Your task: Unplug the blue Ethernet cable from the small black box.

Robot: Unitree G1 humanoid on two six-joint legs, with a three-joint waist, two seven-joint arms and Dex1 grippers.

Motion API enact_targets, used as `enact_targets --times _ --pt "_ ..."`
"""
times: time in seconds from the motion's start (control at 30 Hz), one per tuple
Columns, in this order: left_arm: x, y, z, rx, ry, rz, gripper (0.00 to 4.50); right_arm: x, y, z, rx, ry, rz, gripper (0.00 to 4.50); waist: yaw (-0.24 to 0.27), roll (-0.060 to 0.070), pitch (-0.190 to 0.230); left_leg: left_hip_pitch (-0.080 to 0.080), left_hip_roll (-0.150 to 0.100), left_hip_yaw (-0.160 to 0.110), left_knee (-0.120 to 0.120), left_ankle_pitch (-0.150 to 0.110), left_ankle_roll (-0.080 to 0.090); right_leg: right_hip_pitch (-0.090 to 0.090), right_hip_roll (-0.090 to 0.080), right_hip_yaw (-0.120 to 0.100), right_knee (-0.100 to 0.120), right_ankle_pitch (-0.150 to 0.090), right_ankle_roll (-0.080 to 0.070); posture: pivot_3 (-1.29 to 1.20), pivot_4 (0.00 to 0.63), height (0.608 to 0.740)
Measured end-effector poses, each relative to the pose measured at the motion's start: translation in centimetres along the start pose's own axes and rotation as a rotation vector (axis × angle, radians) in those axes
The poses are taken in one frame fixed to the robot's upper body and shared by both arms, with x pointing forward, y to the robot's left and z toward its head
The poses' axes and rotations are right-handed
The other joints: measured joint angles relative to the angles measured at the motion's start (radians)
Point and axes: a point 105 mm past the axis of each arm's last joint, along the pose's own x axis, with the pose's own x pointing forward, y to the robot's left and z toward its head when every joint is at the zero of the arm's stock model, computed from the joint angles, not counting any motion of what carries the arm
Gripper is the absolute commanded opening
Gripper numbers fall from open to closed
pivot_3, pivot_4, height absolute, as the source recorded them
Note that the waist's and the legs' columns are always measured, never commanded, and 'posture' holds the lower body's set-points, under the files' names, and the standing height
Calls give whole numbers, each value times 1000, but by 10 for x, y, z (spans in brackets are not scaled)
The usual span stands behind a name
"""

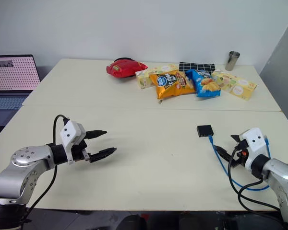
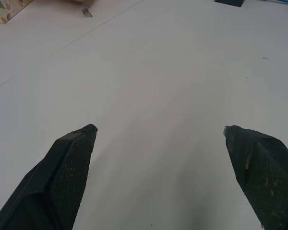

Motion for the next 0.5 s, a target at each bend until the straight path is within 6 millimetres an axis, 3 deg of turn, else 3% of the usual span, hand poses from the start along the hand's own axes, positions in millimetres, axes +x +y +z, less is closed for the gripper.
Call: enact_targets --times 0.5 --pt "2 -3 9 11 -18 -15 4500 0 0 -6 3 15 -26 4429 0 0 0 0 0 0 0 0 0 0 0 0 0 0 0 0 150 740"
